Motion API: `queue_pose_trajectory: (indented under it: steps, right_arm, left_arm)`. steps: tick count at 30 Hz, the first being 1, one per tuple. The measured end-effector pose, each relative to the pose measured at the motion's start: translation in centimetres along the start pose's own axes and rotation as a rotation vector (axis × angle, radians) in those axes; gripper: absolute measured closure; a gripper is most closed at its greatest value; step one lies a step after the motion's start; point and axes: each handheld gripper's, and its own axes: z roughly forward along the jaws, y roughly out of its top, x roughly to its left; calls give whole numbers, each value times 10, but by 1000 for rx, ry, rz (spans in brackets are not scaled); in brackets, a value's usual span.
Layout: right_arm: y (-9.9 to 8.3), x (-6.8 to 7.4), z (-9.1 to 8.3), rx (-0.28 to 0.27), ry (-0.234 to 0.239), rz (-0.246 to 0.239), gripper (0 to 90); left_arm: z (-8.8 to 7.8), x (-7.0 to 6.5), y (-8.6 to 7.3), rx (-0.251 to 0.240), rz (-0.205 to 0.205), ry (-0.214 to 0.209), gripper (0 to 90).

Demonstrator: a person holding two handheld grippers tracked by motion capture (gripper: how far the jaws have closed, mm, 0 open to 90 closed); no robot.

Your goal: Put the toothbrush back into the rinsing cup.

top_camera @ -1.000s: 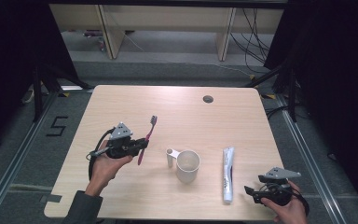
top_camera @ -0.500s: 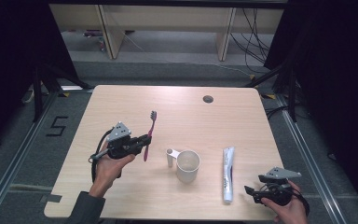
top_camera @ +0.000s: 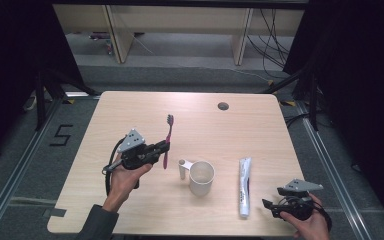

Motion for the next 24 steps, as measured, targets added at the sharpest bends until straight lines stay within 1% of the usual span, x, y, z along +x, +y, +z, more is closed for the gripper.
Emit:
queue_pose_trajectory:
  steps: [3,4,6,7,8,9,10,12,13,14,15,17,18,20,21,23,24]
  right_arm:
    - [0,0,0,0,3,6,260]
    - [0,1,0,6,-4,16,260]
    - [0,1,0,9,0,18,260]
    - [0,0,0,-1,3,6,260]
    - [0,0,0,-1,3,6,260]
    - [-1,0,1,-10,-3,-7,260]
    - [-1,2,0,-7,-17,19,260]
    - [-1,2,1,-4,-15,21,260]
    - [-1,0,0,-9,-22,-1,260]
    - [-1,0,0,-8,-21,0,260]
    - [0,1,0,-7,-12,10,260]
    - [0,1,0,-9,-14,7,260]
    - [-1,0,1,-14,-16,-6,260]
    - [-1,-1,1,-14,-15,-9,260]
    - [-1,0,0,-10,-13,5,260]
    - [0,0,0,-11,-13,5,260]
    - [-1,-1,1,-16,-15,-8,260]
  left_arm:
    - [1,-2,2,-21,-5,-9,826]
    - [2,-3,3,-33,0,-14,826]
    - [2,-4,4,-39,0,-15,826]
    - [4,-5,5,-49,0,-20,826]
    - [4,-5,5,-49,0,-20,826]
    - [4,-6,6,-57,1,-23,826]
    - [6,-8,7,-67,-3,-28,826]
    - [7,-9,8,-72,0,-32,826]
    - [9,-12,9,-79,2,-35,826]
    - [9,-12,9,-79,2,-35,826]
    - [12,-13,10,-94,1,-46,826]
    - [12,-14,10,-91,5,-43,826]
    - [15,-15,11,-96,3,-47,826]
    - [16,-16,12,-99,3,-49,826]
    - [17,-17,12,-101,5,-51,826]
    - [20,-18,12,-105,7,-52,826]
    - [22,-18,12,-106,10,-50,826]
